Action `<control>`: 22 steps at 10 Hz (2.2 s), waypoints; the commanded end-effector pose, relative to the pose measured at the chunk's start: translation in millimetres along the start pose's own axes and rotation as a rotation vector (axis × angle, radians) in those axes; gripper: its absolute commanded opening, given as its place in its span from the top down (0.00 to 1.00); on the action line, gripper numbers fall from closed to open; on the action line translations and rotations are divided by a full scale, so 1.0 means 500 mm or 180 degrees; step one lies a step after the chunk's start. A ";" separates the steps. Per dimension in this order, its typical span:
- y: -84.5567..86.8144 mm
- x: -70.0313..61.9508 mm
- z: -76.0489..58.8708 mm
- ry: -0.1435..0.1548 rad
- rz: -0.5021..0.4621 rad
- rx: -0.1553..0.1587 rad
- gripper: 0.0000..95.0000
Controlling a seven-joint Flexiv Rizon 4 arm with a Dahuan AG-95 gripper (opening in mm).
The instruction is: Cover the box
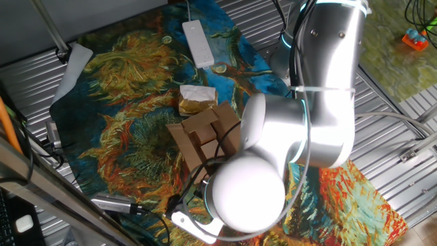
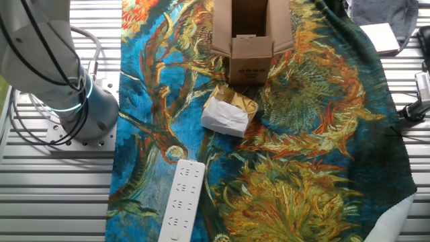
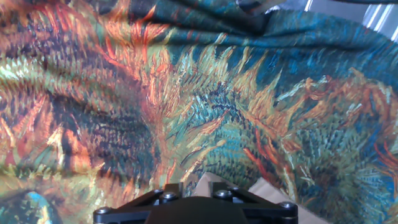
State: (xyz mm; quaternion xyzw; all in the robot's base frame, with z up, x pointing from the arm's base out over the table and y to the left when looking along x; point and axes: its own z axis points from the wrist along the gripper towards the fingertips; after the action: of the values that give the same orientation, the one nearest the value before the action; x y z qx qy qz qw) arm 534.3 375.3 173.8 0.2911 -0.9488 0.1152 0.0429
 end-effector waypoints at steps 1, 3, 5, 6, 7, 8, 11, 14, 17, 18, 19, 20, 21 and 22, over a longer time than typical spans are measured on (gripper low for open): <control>-0.003 0.002 0.006 0.0021 -0.0006 0.0047 0.60; -0.003 0.002 0.008 0.0094 -0.0022 0.0121 0.60; -0.004 0.004 0.013 0.0204 -0.0107 0.0219 0.80; -0.006 0.006 0.016 0.0262 -0.0175 0.0290 0.80; -0.007 0.010 0.017 0.0303 -0.0225 0.0340 0.80; -0.008 0.013 0.016 0.0330 -0.0257 0.0380 0.80; -0.009 0.019 0.013 0.0276 -0.0199 0.0362 0.80; -0.010 0.021 0.014 0.0252 -0.0207 0.0355 0.80; -0.013 0.042 0.010 0.0138 -0.0194 0.0257 0.80; -0.015 0.051 0.013 0.0137 -0.0197 0.0252 0.80; -0.016 0.061 0.018 0.0128 -0.0202 0.0243 0.80; -0.016 0.070 0.023 0.0121 -0.0200 0.0238 0.80; -0.017 0.077 0.028 0.0119 -0.0197 0.0236 0.80; -0.014 0.089 0.036 0.0111 -0.0187 0.0229 0.80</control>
State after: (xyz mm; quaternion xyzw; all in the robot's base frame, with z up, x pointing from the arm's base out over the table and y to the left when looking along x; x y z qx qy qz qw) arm 499.8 341.1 163.8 0.3177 -0.9344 0.1522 0.0537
